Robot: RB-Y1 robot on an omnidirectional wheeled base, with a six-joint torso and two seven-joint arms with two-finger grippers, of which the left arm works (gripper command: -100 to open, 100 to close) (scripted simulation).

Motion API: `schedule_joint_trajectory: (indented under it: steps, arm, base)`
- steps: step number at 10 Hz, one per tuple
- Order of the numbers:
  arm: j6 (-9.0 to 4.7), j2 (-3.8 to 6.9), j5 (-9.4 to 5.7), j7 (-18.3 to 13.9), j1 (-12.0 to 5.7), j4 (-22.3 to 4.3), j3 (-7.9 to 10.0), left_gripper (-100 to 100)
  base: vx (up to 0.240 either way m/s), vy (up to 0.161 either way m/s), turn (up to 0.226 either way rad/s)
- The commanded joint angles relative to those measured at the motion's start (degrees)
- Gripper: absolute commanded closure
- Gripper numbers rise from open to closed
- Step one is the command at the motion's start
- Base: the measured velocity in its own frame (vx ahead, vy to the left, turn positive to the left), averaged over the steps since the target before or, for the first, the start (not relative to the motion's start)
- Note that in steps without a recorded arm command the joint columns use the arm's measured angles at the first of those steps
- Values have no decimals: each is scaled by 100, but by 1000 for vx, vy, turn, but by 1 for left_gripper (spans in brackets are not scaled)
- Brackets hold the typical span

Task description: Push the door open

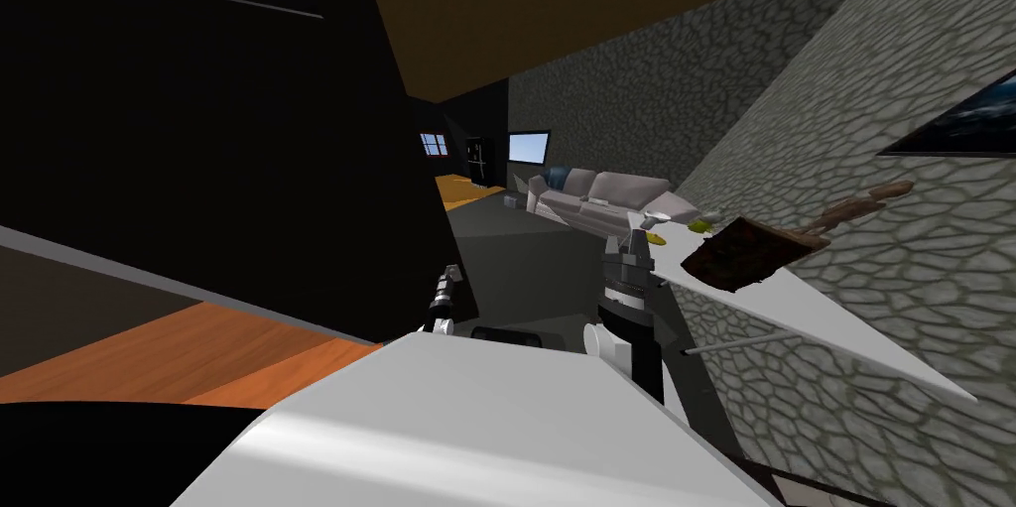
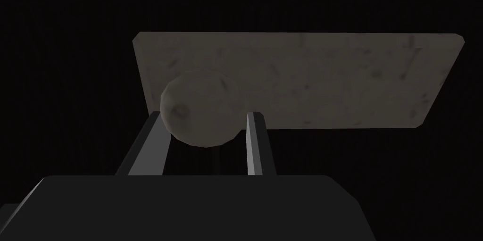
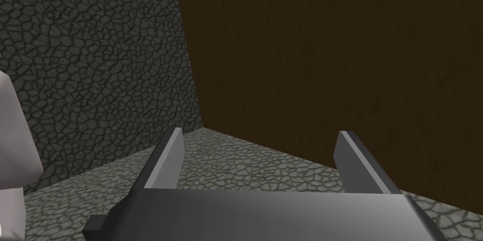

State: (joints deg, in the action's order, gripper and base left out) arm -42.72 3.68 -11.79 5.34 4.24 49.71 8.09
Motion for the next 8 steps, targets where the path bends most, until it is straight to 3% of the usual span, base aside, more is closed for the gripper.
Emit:
schedule_joint_trajectory:
  steps: [1,8]
  arm:
    - [19,8,-52,57,1,129,111,100]
    - [9,-67,-283,188,-21,100,541,100]
  base:
    - [206,-21,49]
    - [201,-31,59]
